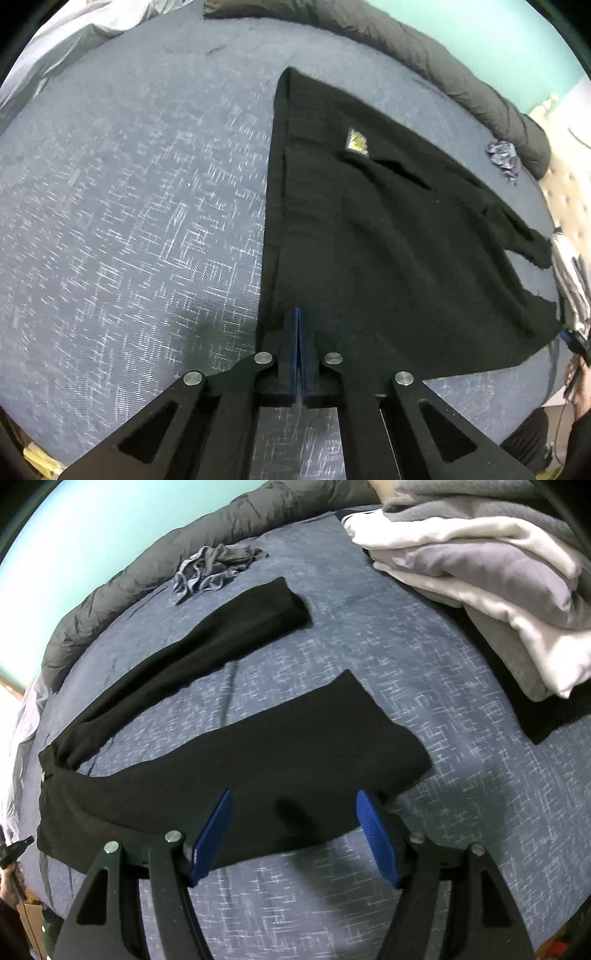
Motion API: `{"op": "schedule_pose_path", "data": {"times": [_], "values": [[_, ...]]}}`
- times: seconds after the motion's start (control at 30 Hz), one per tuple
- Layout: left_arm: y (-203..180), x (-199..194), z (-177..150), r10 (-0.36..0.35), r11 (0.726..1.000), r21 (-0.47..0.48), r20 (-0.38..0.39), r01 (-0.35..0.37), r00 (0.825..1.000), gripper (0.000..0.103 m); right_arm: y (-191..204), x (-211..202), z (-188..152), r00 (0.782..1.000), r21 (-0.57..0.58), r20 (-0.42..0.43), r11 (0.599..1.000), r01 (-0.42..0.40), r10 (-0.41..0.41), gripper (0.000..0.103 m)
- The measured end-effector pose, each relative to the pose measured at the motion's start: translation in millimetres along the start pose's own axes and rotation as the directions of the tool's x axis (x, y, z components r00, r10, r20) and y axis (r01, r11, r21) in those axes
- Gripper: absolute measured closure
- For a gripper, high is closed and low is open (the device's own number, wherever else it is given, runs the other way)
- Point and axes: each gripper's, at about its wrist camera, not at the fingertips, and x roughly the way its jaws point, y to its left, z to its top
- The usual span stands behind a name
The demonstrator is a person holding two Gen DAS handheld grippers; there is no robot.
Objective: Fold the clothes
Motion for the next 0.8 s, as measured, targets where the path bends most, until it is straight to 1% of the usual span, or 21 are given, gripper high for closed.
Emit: {"op": "schedule_pose_path", "data": {"times": [0.07, 0.17, 0.23, 0.3, 0.33, 0.37, 0.4, 0.43, 0.5, 0.63, 0.8], "values": [[3.1, -9.6, -1.5, 0.004, 1.0, 0.004, 0.02, -0.004, 1.0, 0.103, -5.2, -0.7, 1.4, 1.0, 0.01, 0.007, 1.0, 0.013, -0.013, 0.032], [10.4, -17.2, -1.1, -0.005, 1.0, -0.016, 0.029, 0.006, 1.0, 0.103, -12.6, -0.9, 2.0, 1.0, 0.037, 0.012, 0.999, 0.009, -0.009, 0.032], [13.0, -17.6, -2.4, -0.022, 0.999, -0.031, 0.026, 0.023, 0.999, 0.103, -16.8, -1.2, 1.6, 1.0, 0.058, 0.016, 0.998, 0.002, -0.003, 0.032], [12.6, -14.7, -1.9, -0.026, 0.999, -0.043, 0.024, 0.027, 0.999, 0.1, -18.8, 0.0, 1.3, 1.0, 0.067, 0.013, 0.998, -0.002, 0.001, 0.031], [11.8, -12.3, -1.0, -0.027, 0.998, -0.048, 0.022, 0.028, 0.999, 0.092, -19.3, 0.5, 0.6, 1.0, 0.064, 0.01, 0.998, 0.008, -0.009, 0.03], [10.8, -9.3, -0.3, -0.035, 0.998, -0.052, 0.016, 0.036, 0.999, 0.076, -19.9, 0.9, 0.0, 1.0, 0.061, 0.007, 0.998, 0.017, -0.018, 0.029], [9.8, -6.4, 0.4, -0.043, 0.997, -0.057, 0.011, 0.043, 0.999, 0.065, -21.7, 1.1, -0.7, 1.0, 0.06, 0.006, 0.998, 0.024, -0.024, 0.029], [9.0, -4.8, 0.4, -0.047, 0.997, -0.061, 0.009, 0.048, 0.999, 0.051, -24.0, 1.0, -1.2, 1.0, 0.063, 0.005, 0.998, 0.025, -0.025, 0.028], [8.0, -4.8, -1.1, -0.047, 0.997, -0.067, 0.013, 0.048, 0.999, 0.05, -28.9, 1.0, -2.0, 0.999, 0.07, 0.005, 0.997, 0.033, -0.033, 0.027], [3.3, 1.6, 1.1, -0.039, 0.998, -0.049, 0.005, 0.039, 0.999, 0.05, -39.0, 2.1, -2.8, 0.999, 0.085, 0.0, 0.995, 0.05, -0.051, 0.027], [1.1, 13.2, 5.9, -0.04, 0.998, -0.056, -0.009, 0.039, 0.999, 0.05, -44.5, 4.5, -3.8, 0.999, 0.114, 0.004, 0.993, 0.037, -0.038, 0.027]]}}
